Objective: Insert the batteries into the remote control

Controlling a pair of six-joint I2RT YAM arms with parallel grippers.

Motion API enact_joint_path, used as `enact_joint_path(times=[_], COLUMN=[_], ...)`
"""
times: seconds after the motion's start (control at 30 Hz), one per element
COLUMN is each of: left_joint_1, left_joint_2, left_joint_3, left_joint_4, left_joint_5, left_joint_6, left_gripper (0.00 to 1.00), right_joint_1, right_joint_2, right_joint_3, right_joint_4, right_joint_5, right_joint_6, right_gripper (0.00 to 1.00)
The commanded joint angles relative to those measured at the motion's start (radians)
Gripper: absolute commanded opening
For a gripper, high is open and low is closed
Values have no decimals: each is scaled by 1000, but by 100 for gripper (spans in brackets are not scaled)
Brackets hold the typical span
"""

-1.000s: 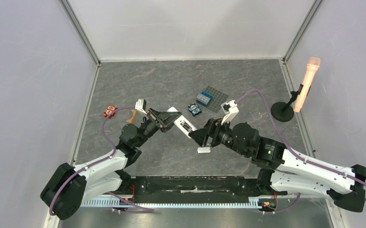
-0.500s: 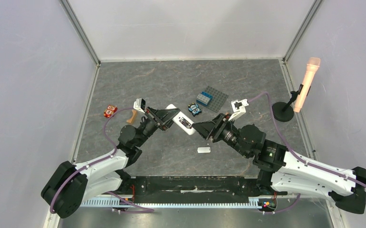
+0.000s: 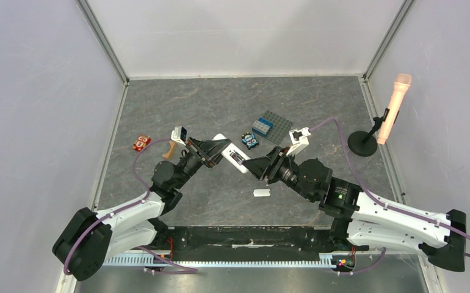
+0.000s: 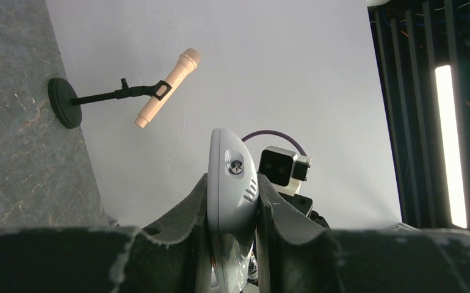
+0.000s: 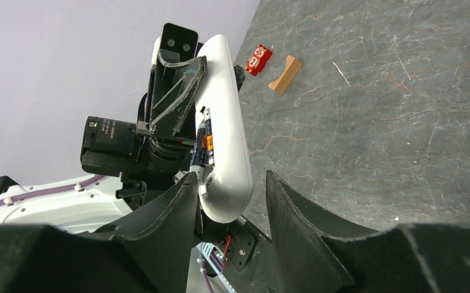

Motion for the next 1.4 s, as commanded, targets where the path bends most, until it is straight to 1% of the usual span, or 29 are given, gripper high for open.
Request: enact_joint_path(times=[0.0, 0.13, 0.3, 0.37, 0.5, 0.83, 1.17, 1.37], left_joint_1=[-7, -7, -6, -7, -7, -7, -7, -7], left_joint_2=[-20, -20, -21, -22, -21, -24, -29, -27], left_joint_3=[19, 16, 12, 10, 8, 12, 10, 10], left_joint_4=[42, 40, 31, 27, 25, 22, 19, 17], left_joint_5=[-25, -28, -30, -32, -36, -35, -37, -31], left_joint_6=[-38, -37, -33, -31, -32, -31, -33, -31], left_gripper=[2, 2, 2, 2, 2, 2, 2, 2], right_joint_1=[1, 0, 0, 1, 1, 1, 1, 1], right_joint_2=[8, 7, -24, -36, -41, -13, 7, 21], right_joint_3=[15, 15, 14, 12, 17, 17, 18, 26], right_joint_4=[26, 20, 15, 18, 19, 7, 10, 19], right_joint_5=[4, 13, 30, 33, 17, -10, -5, 2], right_joint_6=[2, 8, 15, 14, 5, 3, -1, -2], right_gripper=[47, 49, 60, 63, 64, 55, 50, 50])
